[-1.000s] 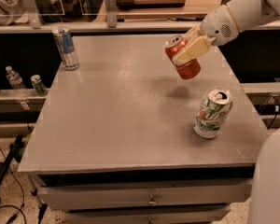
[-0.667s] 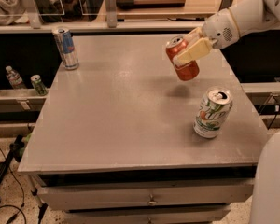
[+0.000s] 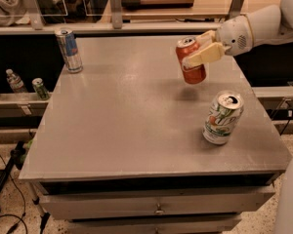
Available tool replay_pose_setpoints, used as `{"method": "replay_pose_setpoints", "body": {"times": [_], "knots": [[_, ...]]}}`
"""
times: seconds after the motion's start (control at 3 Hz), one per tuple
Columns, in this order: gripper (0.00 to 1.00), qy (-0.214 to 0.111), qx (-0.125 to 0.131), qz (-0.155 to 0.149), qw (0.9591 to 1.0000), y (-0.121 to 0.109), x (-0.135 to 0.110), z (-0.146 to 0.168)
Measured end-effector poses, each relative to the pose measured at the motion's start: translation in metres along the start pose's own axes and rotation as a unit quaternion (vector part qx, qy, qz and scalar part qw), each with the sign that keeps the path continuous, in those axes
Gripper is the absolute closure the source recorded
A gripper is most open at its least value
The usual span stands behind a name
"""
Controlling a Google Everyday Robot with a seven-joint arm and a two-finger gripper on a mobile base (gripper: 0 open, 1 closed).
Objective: Place coke can upright
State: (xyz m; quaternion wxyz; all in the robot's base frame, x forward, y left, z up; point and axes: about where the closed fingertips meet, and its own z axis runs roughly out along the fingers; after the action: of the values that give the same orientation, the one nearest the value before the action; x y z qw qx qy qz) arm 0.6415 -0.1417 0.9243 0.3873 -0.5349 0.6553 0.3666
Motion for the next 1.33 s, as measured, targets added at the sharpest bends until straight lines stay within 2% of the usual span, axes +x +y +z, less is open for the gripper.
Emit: {"method": "replay_pose_setpoints", "body": {"times": [0.67, 1.33], "knots": [[1.00, -0.053, 0.011, -0.005, 0.9985, -0.001, 0.007, 0.007], [1.00, -0.096, 0.026, -0.012, 0.9950, -0.002, 0.008, 0.013]]}}
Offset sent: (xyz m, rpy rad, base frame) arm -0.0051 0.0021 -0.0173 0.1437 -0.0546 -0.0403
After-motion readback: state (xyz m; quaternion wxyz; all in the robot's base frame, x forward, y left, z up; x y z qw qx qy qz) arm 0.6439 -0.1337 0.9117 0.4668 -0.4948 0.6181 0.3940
